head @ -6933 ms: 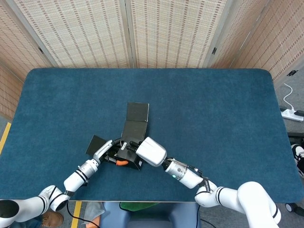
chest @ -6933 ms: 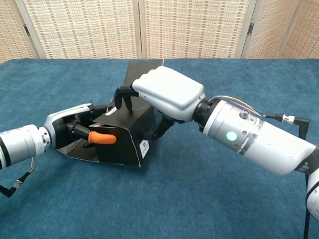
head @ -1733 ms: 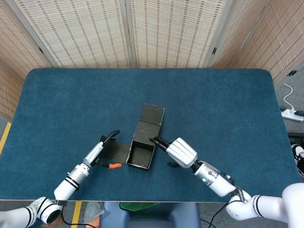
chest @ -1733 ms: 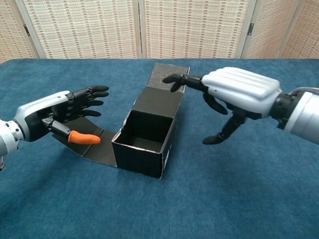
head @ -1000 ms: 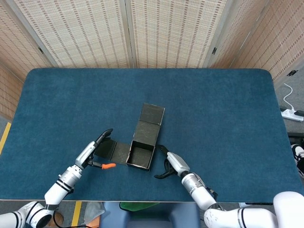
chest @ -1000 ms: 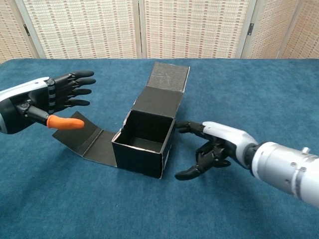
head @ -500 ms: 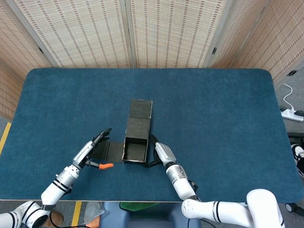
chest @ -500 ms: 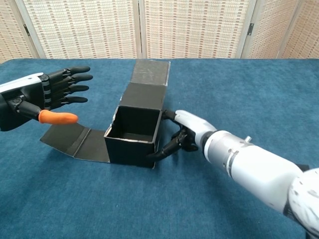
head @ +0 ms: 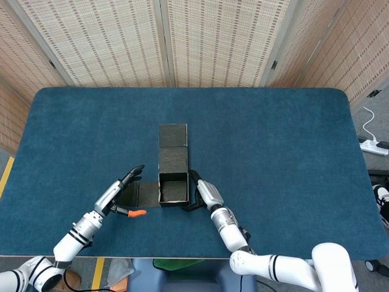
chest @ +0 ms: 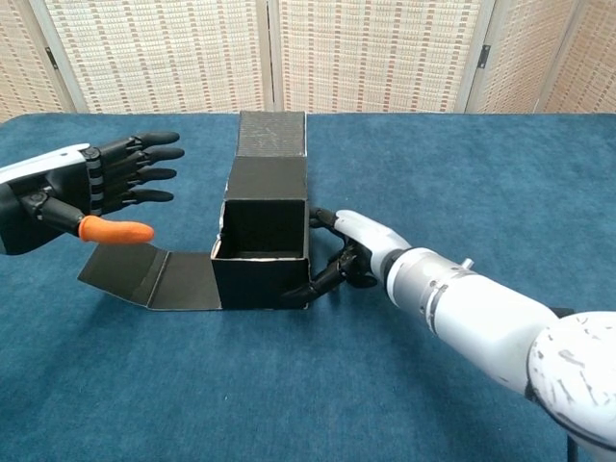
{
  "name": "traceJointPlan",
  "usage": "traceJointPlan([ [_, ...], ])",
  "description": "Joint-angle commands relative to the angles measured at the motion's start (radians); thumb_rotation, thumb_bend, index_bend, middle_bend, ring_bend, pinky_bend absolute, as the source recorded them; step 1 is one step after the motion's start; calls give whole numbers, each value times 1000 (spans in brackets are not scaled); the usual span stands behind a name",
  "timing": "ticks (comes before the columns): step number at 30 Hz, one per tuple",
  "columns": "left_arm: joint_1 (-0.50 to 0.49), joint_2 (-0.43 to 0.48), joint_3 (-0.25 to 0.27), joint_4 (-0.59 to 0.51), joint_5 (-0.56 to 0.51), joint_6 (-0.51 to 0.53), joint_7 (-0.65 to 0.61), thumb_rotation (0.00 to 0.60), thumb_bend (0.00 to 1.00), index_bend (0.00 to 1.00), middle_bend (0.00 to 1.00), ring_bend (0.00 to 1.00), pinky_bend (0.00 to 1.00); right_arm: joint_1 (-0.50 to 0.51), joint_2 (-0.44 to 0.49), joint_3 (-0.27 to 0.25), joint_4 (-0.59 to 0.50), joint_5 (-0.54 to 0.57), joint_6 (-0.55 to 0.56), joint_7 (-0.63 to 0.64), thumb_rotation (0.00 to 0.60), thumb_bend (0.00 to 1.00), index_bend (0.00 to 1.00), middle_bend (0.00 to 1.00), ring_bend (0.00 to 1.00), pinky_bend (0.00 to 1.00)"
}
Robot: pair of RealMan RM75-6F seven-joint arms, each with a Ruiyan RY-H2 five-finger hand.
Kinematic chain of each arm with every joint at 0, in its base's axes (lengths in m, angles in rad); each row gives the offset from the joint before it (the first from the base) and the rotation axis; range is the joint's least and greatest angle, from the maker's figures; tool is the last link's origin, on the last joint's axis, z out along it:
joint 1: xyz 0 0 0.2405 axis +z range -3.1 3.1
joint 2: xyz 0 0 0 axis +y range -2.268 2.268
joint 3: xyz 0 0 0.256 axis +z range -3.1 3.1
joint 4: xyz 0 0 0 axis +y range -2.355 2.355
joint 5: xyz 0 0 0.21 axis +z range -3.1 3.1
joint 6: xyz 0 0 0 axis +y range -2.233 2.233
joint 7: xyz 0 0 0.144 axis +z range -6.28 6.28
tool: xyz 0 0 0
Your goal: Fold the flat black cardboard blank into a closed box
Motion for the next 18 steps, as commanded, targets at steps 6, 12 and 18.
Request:
traceJointPlan([
  [6,5,-3,3,7,0,9,6,600,172,0,0,0,127,9,-86,34,102,-69,31,66,600,52,111,295,747,1000],
  [12,69,-40,-47,8,-55,130,113,600,182,387,347,575,790,42,-151,114,206,-101,47,136,600,261,425,538,800,1000],
  [18,56,7,12,17,86,168,172,600,196,605,591,865,979,45,-103,212,151,-59,-39,235,600,266,431,542,800,1000],
])
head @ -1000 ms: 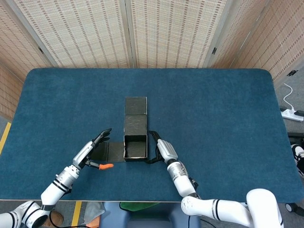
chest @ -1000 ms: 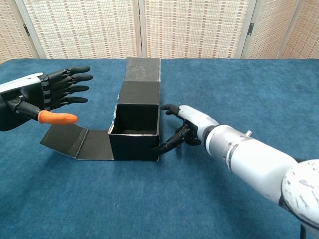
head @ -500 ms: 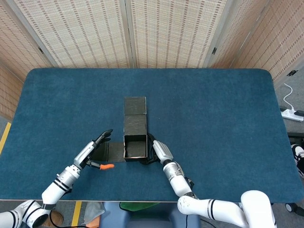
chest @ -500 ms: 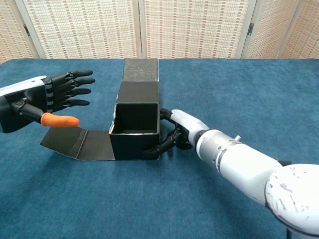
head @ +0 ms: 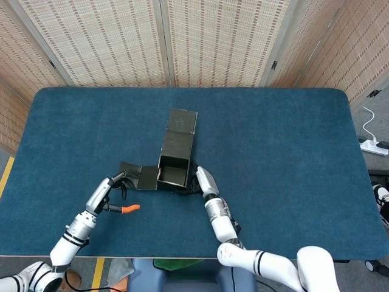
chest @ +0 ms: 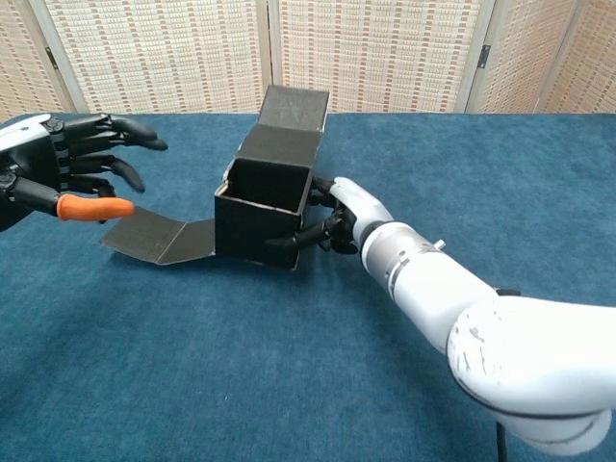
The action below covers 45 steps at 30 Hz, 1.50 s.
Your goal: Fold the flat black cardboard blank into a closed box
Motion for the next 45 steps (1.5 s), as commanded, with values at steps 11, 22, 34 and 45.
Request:
traceJointPlan([
  [11,-145,52,155,38,292,-104,62,600,214,574,550,955,1000,-73,213,129,-325,63,-163,218,600,265,432,542,800,1000],
  [22,-136,-16,69,113,129,-112,167,600,280,420,397,945,1000,-189,386,47,-539,-18,-227,311,600,265,433,542,800,1000],
  [34,-35,-5,6,124,117,137,372,600,402,417,393,941,1000,-226,416,-39,-525,-170,-218,391,600,265,432,524,799,1000],
  [45,-60,-31,-19,165,176,208,425,600,389,396,379,933,1000,-215,413,-90,-500,-249,-206,436,600,264,432,518,798,1000],
])
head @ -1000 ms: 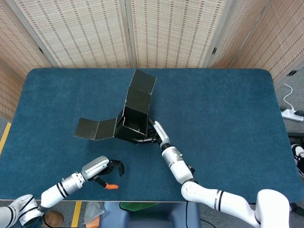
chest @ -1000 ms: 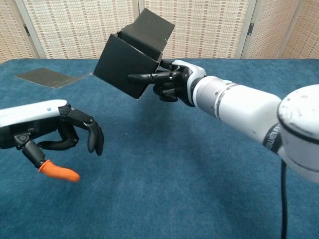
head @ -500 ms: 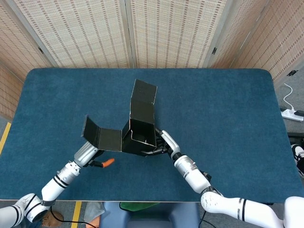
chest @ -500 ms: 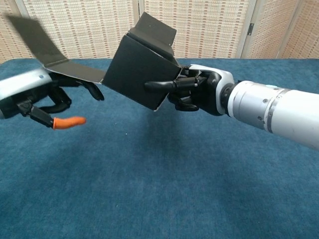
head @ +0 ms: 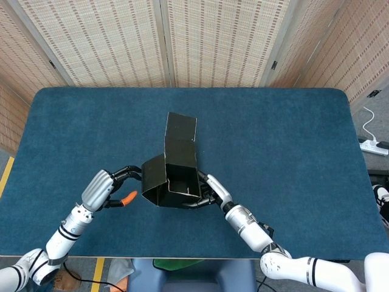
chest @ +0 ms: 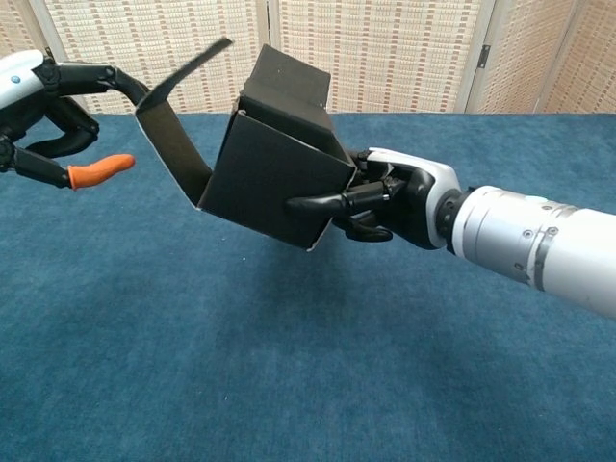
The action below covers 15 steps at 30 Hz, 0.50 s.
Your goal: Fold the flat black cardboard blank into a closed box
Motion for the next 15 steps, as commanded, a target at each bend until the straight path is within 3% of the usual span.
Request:
traceJointPlan([
  [1,-13,-20,-3,32,33,30,29,600,371,378,364,929,1000,8,-4,-11,11,-15,6,4,600,264,432,517,798,1000],
  [7,-36,-47,-4,77,74,61,72,600,250,280,304,906,1000,25,-18,-28,37,-23,9,12,600,263,432,511,798,1000],
  [15,-68,-86,5,145,107,67,117,600,222,286,290,900,1000,44,-34,-56,72,-37,26,-6,600,263,432,510,798,1000],
])
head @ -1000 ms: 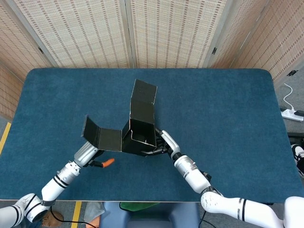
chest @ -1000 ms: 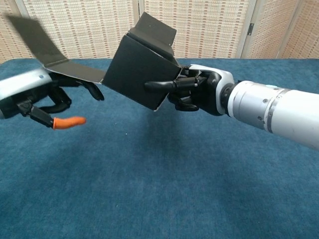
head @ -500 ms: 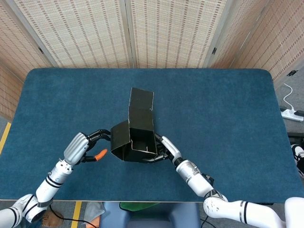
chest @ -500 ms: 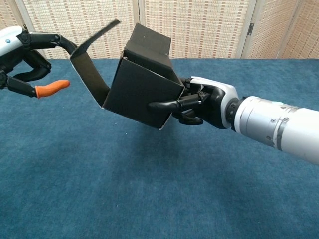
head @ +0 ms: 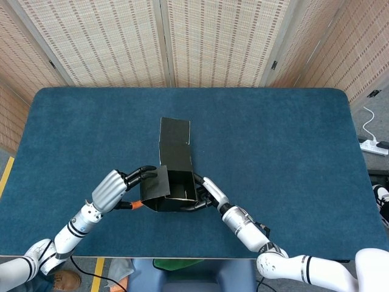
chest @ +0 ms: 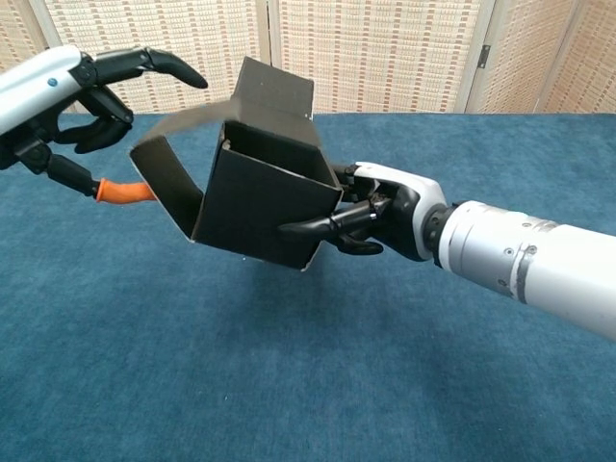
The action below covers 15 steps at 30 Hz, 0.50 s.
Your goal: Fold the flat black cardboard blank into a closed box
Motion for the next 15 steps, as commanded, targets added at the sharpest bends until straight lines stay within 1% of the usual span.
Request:
traceJointPlan([
  [1,-13,-25,8,34,11,2,2,600,223,295,291,900,1000,4,-9,-15,17,-6,11,-12,600,263,432,510,798,1000],
  [8,-31,-81,10,82,2,4,-23,600,225,326,316,901,1000,10,-32,-42,54,-10,22,-15,600,263,432,510,798,1000],
  [11,-33,-109,11,100,-3,11,-31,600,225,365,349,901,1000,11,-36,-49,65,-13,24,-10,600,263,432,510,798,1000],
  [15,-45,-131,27,132,14,12,-22,600,225,433,411,901,1000,11,-40,-55,78,-19,33,-6,600,264,432,510,798,1000],
])
